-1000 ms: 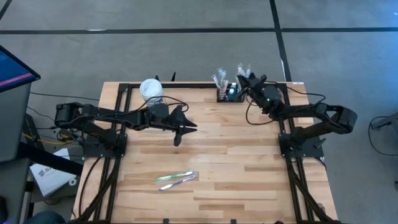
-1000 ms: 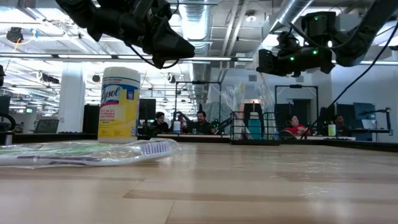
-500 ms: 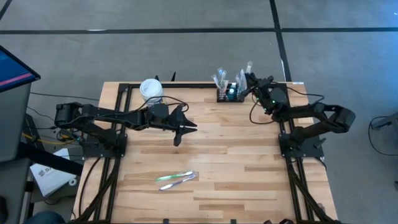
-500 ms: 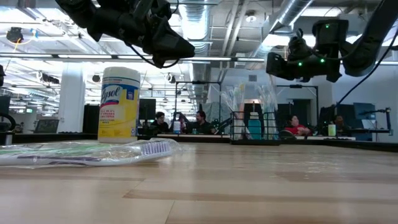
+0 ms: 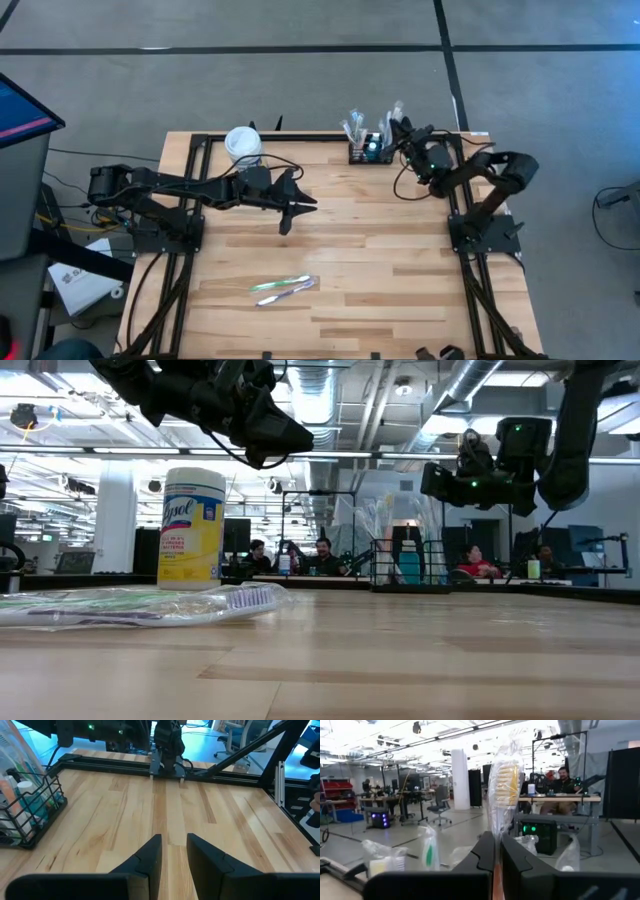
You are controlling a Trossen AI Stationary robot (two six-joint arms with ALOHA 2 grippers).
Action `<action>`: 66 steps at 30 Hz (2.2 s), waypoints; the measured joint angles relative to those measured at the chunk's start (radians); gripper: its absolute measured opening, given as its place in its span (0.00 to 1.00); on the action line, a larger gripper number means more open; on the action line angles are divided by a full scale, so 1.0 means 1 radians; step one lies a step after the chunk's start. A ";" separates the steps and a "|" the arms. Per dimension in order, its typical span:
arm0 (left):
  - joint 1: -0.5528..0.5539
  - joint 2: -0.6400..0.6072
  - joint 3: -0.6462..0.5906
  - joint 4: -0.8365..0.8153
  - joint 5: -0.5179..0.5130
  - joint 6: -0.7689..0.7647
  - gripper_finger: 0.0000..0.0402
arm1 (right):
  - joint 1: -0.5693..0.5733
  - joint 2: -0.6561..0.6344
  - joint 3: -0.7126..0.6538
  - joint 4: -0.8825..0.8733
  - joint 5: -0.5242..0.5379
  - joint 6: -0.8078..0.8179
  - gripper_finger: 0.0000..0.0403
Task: Pick & Place toothbrushing station
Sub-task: Put the orange toothbrush into the black mesh organizer
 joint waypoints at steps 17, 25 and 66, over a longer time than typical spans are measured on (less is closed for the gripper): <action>0.000 0.000 0.000 0.000 0.000 0.000 0.21 | 0.061 0.007 0.001 -0.042 0.012 -0.030 0.03; 0.000 0.000 0.000 -0.001 0.000 0.000 0.21 | 0.092 0.007 -0.016 -0.084 0.065 -0.053 0.03; 0.000 0.000 0.000 0.000 0.000 -0.001 0.21 | 0.107 0.007 -0.084 -0.151 0.190 0.008 0.09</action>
